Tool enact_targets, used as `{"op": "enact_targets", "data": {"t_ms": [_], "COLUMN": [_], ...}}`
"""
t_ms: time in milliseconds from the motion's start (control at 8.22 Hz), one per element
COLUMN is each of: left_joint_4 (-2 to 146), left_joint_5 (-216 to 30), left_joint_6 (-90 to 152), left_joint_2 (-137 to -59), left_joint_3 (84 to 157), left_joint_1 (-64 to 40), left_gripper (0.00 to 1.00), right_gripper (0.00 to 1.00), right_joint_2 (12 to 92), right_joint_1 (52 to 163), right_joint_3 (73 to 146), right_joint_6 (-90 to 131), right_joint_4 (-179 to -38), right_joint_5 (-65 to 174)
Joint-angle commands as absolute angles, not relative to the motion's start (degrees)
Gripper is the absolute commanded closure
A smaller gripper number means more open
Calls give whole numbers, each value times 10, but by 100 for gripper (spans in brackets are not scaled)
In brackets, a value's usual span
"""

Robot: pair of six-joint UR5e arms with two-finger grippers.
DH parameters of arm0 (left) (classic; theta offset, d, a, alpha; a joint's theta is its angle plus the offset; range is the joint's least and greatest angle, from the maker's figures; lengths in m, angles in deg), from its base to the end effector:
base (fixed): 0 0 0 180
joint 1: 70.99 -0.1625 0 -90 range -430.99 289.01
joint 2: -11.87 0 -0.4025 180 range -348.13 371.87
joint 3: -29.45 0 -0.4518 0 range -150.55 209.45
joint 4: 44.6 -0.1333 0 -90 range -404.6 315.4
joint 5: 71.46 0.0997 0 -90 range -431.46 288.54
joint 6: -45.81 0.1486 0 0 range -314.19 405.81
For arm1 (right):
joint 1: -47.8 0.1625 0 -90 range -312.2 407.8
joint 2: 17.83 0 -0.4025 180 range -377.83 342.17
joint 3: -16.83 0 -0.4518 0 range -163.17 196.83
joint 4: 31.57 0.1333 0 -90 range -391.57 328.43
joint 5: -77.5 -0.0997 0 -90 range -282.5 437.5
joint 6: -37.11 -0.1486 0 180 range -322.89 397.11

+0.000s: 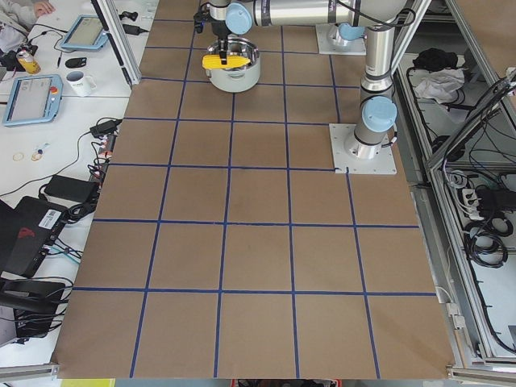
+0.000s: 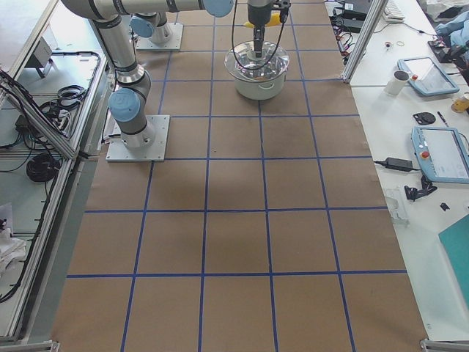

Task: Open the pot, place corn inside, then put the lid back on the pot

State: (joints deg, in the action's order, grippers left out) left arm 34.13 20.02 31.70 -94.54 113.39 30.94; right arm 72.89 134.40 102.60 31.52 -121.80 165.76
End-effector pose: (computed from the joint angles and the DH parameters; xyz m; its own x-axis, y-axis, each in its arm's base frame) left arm -0.2631 -0.6192 0.3205 -0.9990 -0.0385 -0.0211 -0.0380 0.9990 -0.0219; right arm 0.1045 -0.5650 0.4650 -0.9874 0.1531 -0.0389 0.1560 0.9839 -0.0869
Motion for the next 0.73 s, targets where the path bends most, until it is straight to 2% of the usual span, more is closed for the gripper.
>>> {"op": "enact_targets", "data": {"t_ms": [0, 122, 608], "left_joint_4": [301, 299, 230], "left_joint_5": [162, 161, 144], "left_joint_6": [280, 283, 304], "left_joint_2": [-957, -961, -1034], "left_joint_3": [1136, 1137, 1136], "left_joint_1": [372, 382, 423], "left_gripper": [100, 100, 100], "right_gripper": [97, 100, 100], "right_joint_2": [735, 739, 742], "right_joint_1": [1327, 1325, 1325], "right_joint_3": [1027, 1028, 1027], "right_joint_6": [329, 339, 346], "right_joint_4": [-1177, -1166, -1164], "right_joint_5": [1661, 1662, 1664]}}
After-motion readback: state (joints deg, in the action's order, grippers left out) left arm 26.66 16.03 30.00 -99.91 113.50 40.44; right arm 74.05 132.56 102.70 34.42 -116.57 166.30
